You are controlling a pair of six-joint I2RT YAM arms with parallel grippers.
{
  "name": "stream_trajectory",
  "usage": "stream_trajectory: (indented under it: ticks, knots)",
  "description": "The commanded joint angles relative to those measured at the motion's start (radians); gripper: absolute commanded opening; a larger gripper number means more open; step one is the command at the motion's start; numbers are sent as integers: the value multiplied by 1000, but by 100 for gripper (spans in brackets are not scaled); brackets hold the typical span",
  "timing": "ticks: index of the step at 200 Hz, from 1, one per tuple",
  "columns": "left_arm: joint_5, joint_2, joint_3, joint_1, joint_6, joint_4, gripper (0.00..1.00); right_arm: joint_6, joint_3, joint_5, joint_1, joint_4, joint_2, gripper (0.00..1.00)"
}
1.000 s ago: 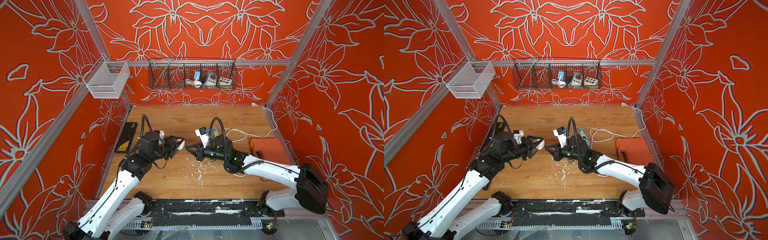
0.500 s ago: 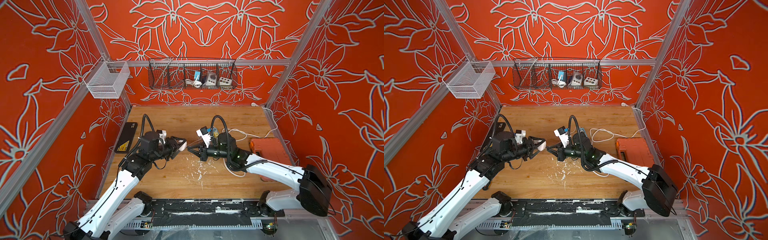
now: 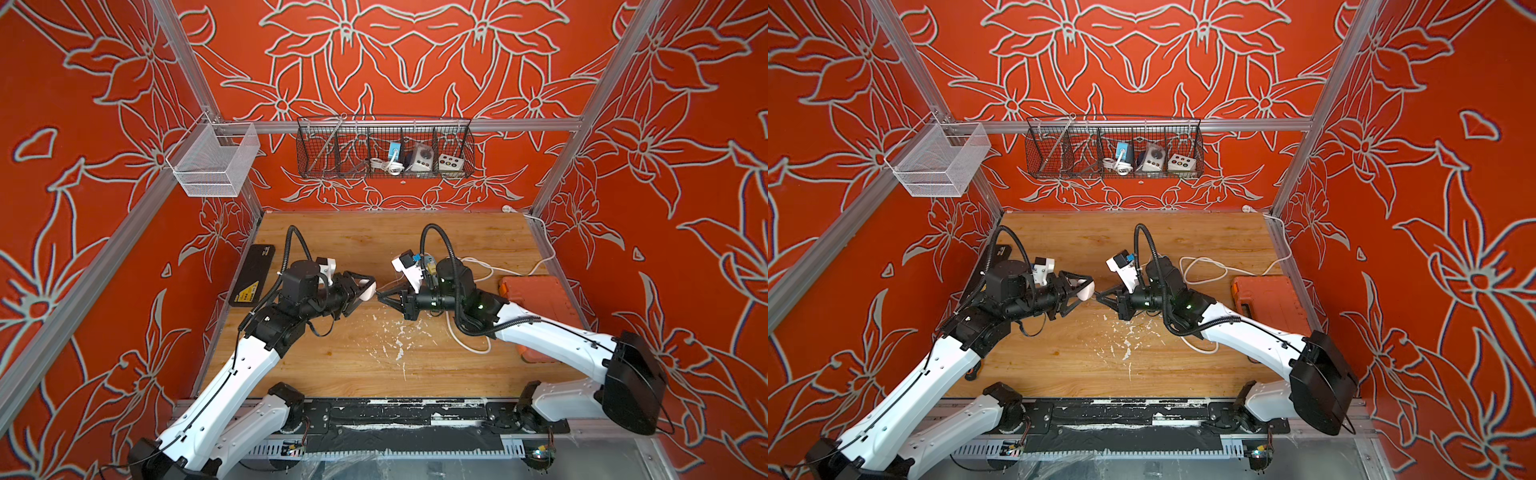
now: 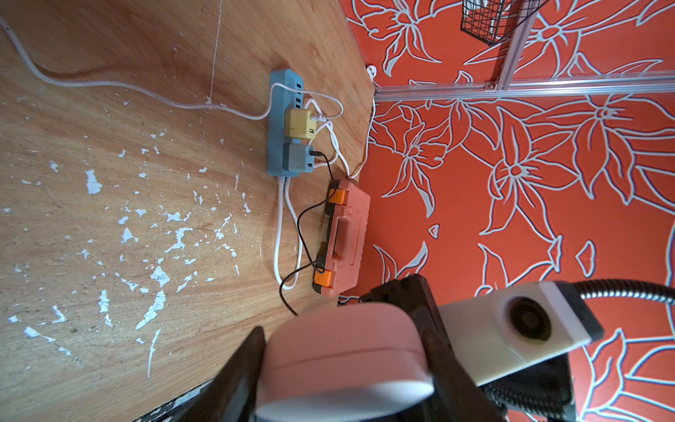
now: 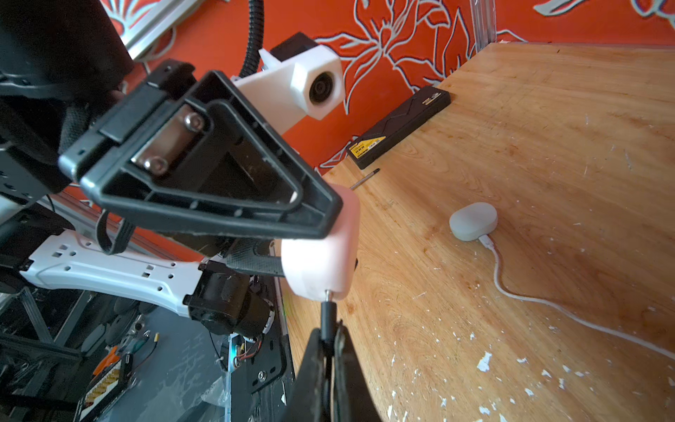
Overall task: Charge the bluetooth headset
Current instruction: Insert the charging cable into the bluetooth headset.
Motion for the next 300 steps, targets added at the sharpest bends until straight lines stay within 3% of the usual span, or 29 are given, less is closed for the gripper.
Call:
stream_trajectory:
  ticks: [1,32,62,82,99,120,142,197,227,278,300]
  knots:
    - [110,0,28,-14,11,27,18,-60,43,-50,-6,-30,-10,0]
    - [109,4,34,-15,20,16,18,-51,107,-57,-20,-128,10,0]
    - [109,3,31,-15,24,13,17,109,99,-11,-29,-59,15,0]
    - [113,5,27,-15,18,21,17,183,79,-45,-32,30,24,0]
    - [119,8,33,-14,22,18,15,139,91,-75,-32,2,36,0]
    - [128,10,36,-14,28,14,15,-34,127,-93,-31,-141,38,0]
    - [135,11,34,-14,31,15,15,-131,135,-86,-33,-209,30,0]
    - [161,26,36,-14,27,37,13,-182,140,-77,-32,-210,-1,0]
    - [181,31,33,-13,21,55,11,-106,132,-89,-37,-152,8,0]
    - [173,21,25,-14,16,54,12,250,-3,-90,-47,238,23,0]
    - [181,22,28,-15,22,51,11,249,-11,-117,-46,250,33,0]
